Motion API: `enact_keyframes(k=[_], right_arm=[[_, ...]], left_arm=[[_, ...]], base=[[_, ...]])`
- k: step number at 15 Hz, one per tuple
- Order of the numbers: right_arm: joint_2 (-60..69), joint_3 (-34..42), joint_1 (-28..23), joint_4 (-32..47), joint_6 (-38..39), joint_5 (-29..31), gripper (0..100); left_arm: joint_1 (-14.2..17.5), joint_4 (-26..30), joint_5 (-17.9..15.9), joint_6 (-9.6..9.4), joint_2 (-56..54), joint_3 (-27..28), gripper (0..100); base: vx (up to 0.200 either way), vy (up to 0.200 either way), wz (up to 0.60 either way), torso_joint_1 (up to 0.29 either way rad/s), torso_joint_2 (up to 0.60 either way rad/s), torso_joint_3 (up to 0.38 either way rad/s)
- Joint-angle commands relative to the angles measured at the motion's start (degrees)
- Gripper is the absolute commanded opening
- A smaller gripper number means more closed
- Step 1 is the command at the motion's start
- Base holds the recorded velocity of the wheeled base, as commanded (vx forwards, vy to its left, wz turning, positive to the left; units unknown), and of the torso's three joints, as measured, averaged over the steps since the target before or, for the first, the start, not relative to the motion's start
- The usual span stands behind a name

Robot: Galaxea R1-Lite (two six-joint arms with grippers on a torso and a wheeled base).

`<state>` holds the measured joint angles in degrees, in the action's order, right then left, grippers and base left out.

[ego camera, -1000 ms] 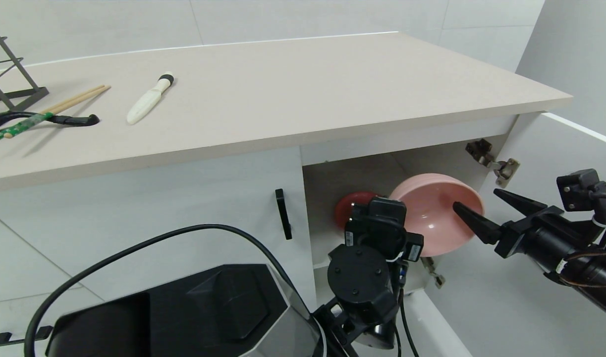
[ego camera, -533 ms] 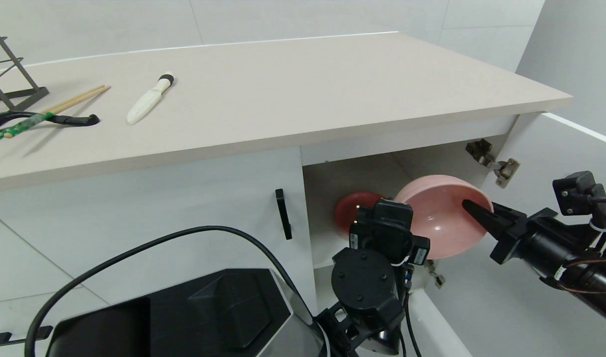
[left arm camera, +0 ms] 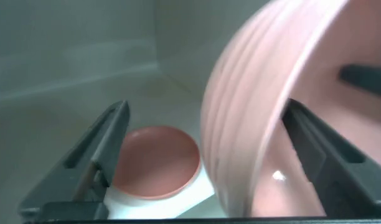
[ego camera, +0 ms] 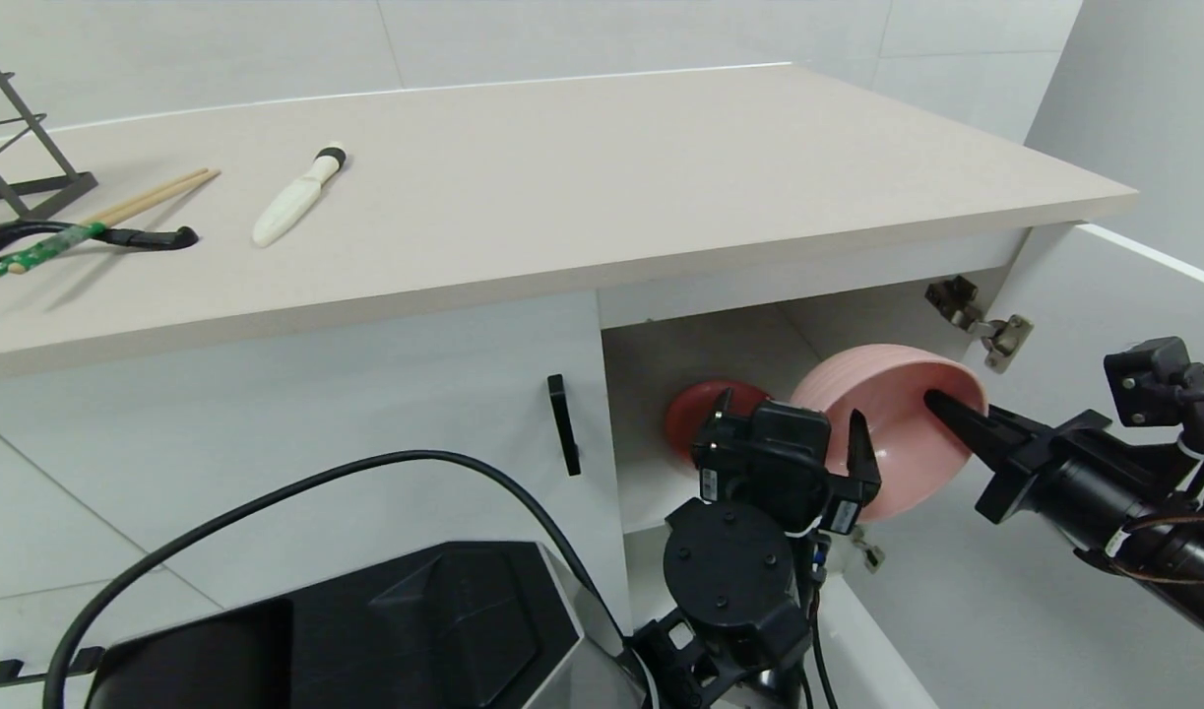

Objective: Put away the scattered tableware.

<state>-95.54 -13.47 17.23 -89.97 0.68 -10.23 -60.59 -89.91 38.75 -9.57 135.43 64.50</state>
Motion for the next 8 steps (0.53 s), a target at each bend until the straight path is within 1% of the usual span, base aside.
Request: enact_keyframes(k=[1, 2, 3, 4, 5, 6, 7, 8], right_arm=[[0.00, 0.02, 0.00, -0.03, 0.02, 0.03, 0], [0.00, 0.02, 0.00, -0.03, 0.02, 0.03, 0], [0.00, 0.02, 0.00, -0.03, 0.02, 0.03, 0], [-0.09, 0.02, 0.00, -0.03, 0.02, 0.03, 0], [-0.09, 0.02, 0.00, -0.03, 0.02, 0.03, 0], [-0.09, 0.02, 0.00, -0.03, 0.02, 0.03, 0], [-0.09, 0.02, 0.00, -0.03, 0.02, 0.03, 0], [-0.09, 0.02, 0.00, -0.03, 0.02, 0.03, 0]], left_arm=[[-0.15, -0.09, -0.79, 0.52, -2.62, -2.10, 100], [-0.23, -0.09, -3.60, 2.10, -5.61, -5.35, 100], [-0.23, -0.09, -5.79, 2.80, -7.54, -7.81, 100], [-0.50, -0.09, -12.21, 4.91, -13.08, -14.40, 100], [-0.41, -0.09, -17.04, 6.23, -16.86, -18.80, 100], [-0.15, -0.09, -18.89, 6.49, -18.35, -20.73, 100], [1.09, -0.09, -22.93, 6.76, -21.17, -25.04, 100], [1.70, -0.09, -26.89, 6.76, -23.19, -28.03, 100]], base=[[0.000, 0.000, 0.00, 0.000, 0.00, 0.000], [0.000, 0.000, 0.00, 0.000, 0.00, 0.000], [0.000, 0.000, 0.00, 0.000, 0.00, 0.000], [0.000, 0.000, 0.00, 0.000, 0.00, 0.000], [0.000, 0.000, 0.00, 0.000, 0.00, 0.000], [0.000, 0.000, 0.00, 0.000, 0.00, 0.000], [0.000, 0.000, 0.00, 0.000, 0.00, 0.000], [0.000, 0.000, 0.00, 0.000, 0.00, 0.000]])
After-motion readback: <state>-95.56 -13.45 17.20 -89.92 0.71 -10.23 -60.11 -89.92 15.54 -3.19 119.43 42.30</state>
